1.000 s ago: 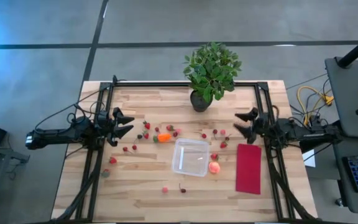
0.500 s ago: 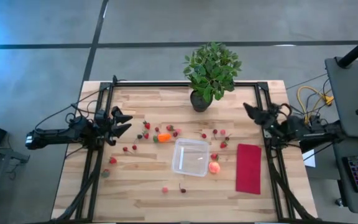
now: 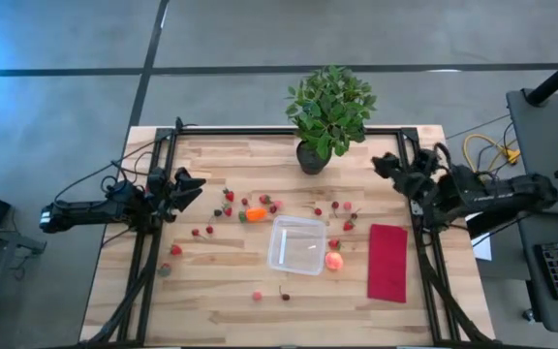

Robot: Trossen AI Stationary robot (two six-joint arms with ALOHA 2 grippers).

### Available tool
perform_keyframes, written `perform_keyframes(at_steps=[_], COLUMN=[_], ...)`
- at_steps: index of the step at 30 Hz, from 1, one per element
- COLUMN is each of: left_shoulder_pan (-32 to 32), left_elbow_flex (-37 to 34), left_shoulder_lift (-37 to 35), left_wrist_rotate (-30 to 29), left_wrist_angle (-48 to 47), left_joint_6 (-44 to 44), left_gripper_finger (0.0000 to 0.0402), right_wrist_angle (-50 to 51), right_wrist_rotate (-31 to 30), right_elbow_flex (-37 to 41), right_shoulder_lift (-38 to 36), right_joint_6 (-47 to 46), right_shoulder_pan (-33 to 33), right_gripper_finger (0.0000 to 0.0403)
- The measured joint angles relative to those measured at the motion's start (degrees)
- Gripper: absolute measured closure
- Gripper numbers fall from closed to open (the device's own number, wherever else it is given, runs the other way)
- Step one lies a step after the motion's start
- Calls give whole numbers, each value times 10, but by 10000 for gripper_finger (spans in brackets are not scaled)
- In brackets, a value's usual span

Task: Pick and placing Produce into tupperware
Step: Put the pink peach into the transparent bin

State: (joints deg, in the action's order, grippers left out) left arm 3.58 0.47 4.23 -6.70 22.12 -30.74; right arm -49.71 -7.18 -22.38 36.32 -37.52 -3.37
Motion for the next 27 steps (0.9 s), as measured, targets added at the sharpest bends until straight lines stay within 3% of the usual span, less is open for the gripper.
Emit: perform_keyframes(at_steps=[2,4,7,10,12,14,16,18,23,27], left_shoulder_pan=[0,0,0,0,0,0,0,0,0,0], left_elbow_flex=[0,0,0,0,0,0,0,0,0,0], left_shoulder_lift=[-1,-1,0,0,1,1,2,3,7,9], left_wrist_rotate=[-12,-23,-50,-67,-72,-72,-72,-72,-71,-71], left_wrist_angle=[8,6,5,4,4,3,0,-2,-2,-1], left_joint_6=[0,-2,-4,-4,-4,-4,-4,-4,-4,-4], left_gripper_finger=[214,214,214,214,214,214,214,214,214,214], right_wrist_angle=[63,224,577,917,1107,1229,1291,1308,1293,1263], right_wrist_rotate=[47,56,-39,-158,-191,-194,-187,-189,-270,-270], right_elbow_flex=[-58,-116,-203,-283,-326,-357,-376,-386,-402,-401], right_shoulder_lift=[35,46,45,44,50,56,58,59,58,70], right_joint_6=[28,55,18,-110,-230,-361,-448,-478,-466,-398], right_shoulder_pan=[0,1,4,5,5,4,4,4,4,4], right_gripper_finger=[96,99,100,98,96,94,94,96,95,96])
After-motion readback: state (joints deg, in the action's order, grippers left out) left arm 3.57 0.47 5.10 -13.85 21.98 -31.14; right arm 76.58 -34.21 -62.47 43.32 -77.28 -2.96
